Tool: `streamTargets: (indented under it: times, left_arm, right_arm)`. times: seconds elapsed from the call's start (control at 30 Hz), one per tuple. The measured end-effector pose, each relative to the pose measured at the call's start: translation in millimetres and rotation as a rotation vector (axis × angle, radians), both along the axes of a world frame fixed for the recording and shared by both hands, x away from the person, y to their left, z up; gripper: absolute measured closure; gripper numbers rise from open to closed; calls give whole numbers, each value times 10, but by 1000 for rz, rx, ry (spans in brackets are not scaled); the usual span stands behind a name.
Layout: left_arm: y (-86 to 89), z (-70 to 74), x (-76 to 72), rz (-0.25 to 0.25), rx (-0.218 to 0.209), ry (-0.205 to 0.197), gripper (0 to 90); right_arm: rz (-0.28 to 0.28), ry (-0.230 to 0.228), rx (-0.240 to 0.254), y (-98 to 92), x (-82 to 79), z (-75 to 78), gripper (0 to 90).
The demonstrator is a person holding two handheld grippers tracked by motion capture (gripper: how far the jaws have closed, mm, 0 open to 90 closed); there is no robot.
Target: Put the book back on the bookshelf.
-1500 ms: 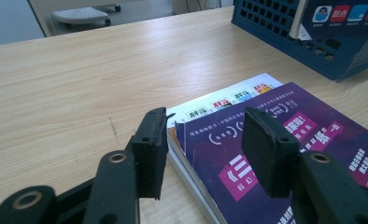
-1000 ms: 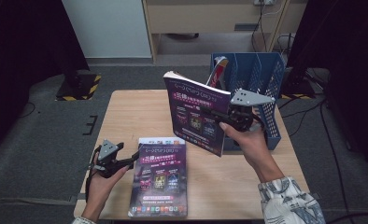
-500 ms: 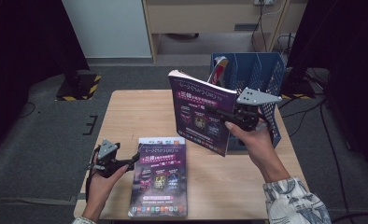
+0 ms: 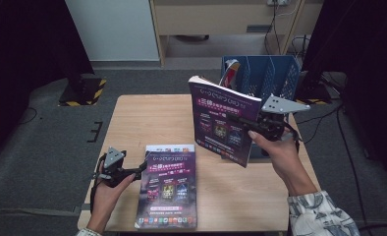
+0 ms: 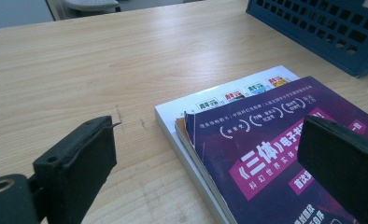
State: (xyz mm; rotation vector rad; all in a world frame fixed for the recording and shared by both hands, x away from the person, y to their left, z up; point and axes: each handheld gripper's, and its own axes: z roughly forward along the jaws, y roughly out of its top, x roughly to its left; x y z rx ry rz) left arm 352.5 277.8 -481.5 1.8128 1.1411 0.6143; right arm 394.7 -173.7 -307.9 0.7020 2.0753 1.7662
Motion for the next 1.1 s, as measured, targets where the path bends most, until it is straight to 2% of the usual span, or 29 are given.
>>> streamTargets:
  times: [0.03, 0.27, 0.83, 1.1]
  left_arm:
    - [-5, -2, 0, 0, 2, 0, 43]
    - [-7, -7, -2, 1, 2, 1, 44]
    - [5, -2, -20, 5, -7, -1, 48]
    - [-6, -13, -14, 2, -3, 2, 49]
  right_arm:
    - [-5, -2, 0, -71, -24, 9, 830]
    - [-21, -1, -4, -226, -82, 25, 829]
    - [-35, 16, -16, -411, -161, 29, 830]
    - [-64, 19, -7, -592, -192, 57, 830]
